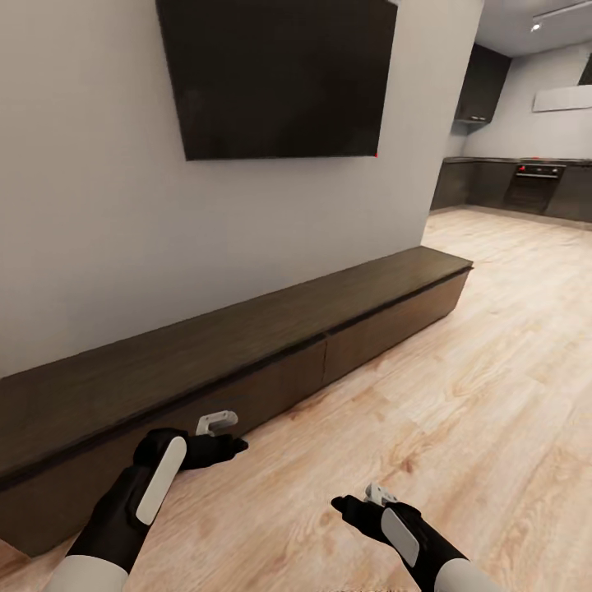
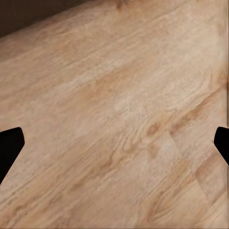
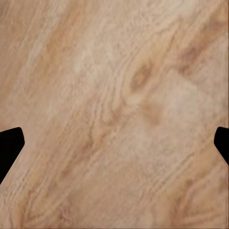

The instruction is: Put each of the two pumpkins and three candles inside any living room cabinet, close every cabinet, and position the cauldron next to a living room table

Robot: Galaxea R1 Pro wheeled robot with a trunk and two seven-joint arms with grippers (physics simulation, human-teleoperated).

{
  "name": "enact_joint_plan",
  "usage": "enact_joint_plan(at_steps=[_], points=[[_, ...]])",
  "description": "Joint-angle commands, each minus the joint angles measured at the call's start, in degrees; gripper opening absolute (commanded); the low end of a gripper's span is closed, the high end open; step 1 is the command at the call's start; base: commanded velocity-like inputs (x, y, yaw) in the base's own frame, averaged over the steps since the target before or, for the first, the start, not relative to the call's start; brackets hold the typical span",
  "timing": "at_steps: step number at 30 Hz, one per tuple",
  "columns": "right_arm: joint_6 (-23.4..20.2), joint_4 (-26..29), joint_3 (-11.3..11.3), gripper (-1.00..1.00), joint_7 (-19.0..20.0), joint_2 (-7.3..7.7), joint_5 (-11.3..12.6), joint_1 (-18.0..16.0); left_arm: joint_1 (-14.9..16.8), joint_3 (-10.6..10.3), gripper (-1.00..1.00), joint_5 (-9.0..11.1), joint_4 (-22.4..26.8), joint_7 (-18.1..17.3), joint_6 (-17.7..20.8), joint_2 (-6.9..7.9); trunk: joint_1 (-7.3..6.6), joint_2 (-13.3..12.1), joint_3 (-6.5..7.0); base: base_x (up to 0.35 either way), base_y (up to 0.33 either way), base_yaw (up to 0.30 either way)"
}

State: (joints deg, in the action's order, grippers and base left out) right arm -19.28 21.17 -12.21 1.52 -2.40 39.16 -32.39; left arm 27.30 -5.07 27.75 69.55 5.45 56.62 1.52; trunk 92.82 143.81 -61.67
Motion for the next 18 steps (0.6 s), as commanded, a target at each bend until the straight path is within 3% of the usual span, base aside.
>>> enact_joint_plan(at_steps=[1,8,18], points=[[-0.1,0.0,-0.1,1.0,0.1,0.02,0.0,0.0,0.0,-0.1,1.0,0.6,0.2,0.6,0.2,0.06,-0.01,0.0,-0.05,0.0,0.0,-0.29],[-0.1,0.0,-0.1,1.0,0.0,0.03,0.0,0.0,0.0,0.0,1.0,0.9,0.6,0.5,0.2,-0.06,-0.01,0.0,-0.05,0.0,0.0,-0.29],[-0.1,-0.1,0.0,1.0,-0.1,0.11,0.0,0.0,0.0,0.1,1.0,0.8,0.8,0.6,0.3,-0.04,-0.27,-0.1,2.16,0.0,0.0,-0.29]])
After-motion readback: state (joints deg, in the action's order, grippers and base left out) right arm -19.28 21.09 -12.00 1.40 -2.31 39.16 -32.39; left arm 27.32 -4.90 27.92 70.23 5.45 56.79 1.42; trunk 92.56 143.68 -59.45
